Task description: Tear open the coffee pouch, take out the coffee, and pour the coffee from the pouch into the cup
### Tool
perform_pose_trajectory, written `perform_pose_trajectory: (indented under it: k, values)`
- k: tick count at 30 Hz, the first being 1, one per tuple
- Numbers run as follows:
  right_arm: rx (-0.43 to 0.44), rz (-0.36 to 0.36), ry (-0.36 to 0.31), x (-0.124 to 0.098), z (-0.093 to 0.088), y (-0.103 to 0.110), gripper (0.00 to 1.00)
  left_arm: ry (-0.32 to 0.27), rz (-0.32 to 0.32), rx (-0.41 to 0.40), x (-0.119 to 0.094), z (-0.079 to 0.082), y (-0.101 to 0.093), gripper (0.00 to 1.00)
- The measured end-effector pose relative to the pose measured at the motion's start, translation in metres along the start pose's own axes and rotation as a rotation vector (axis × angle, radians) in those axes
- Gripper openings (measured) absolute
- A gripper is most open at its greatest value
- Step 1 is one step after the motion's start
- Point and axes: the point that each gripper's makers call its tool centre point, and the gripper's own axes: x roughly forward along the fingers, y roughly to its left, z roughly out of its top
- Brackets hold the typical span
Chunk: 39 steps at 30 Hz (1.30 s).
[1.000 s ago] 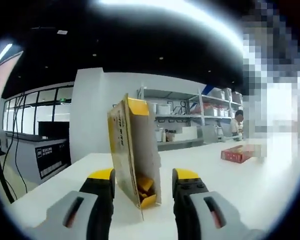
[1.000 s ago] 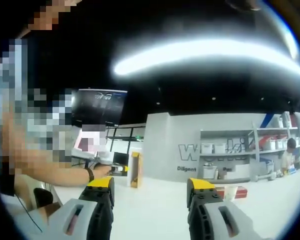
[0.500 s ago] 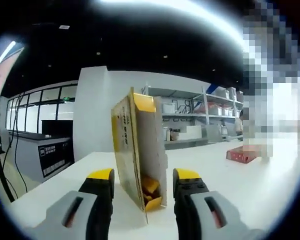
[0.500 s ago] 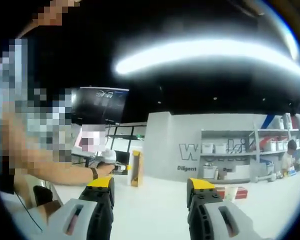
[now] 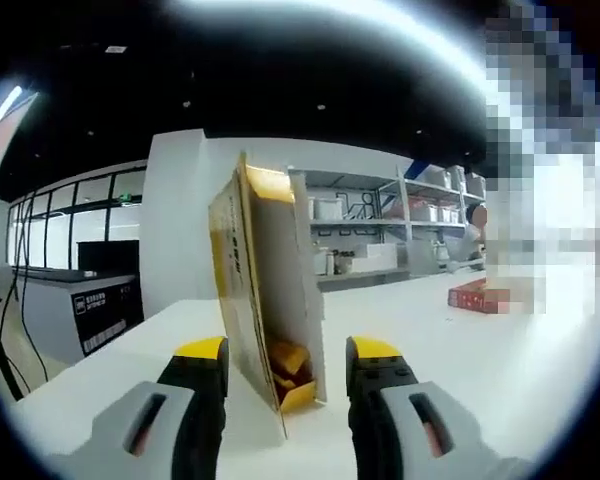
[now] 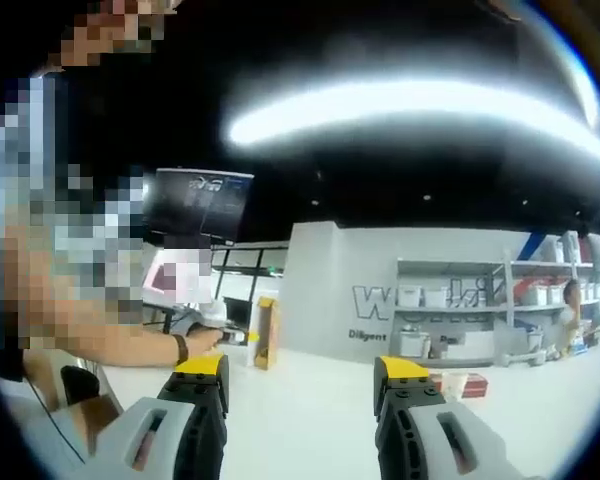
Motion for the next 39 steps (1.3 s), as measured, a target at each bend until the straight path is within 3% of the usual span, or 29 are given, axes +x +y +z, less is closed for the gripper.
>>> perform_pose_trajectory:
  k: [6,10,12,15,23,32,39]
  values:
    - [0.020,-0.005,-0.001,0.000,-0.006,-0.003,0.58,0.034,-0.024,-0.033,0.004,-0.012,-0.002,0.47]
    - [0.028,-0.004,0.002,0.000,-0.009,-0.003,0.58,0.052,0.008,-0.001,0.004,-0.020,0.005,0.34]
    - [0.028,-0.003,0.002,0.000,-0.009,-0.003,0.58,0.057,0.015,0.007,0.006,-0.023,0.007,0.34]
    - [0.028,-0.004,0.001,0.001,-0.010,-0.003,0.58,0.055,0.019,-0.009,0.011,-0.023,0.011,0.39]
    - [0.017,-0.007,0.004,0.000,-0.010,-0.002,0.58,0.023,0.058,0.033,0.019,-0.019,0.018,0.36]
    - [0.006,-0.011,0.016,0.001,-0.013,-0.003,0.57,0.003,0.036,0.033,0.032,-0.017,0.018,0.32]
    - [0.004,0.001,0.035,0.006,-0.018,0.007,0.57,0.001,0.067,0.061,0.030,-0.015,0.026,0.22]
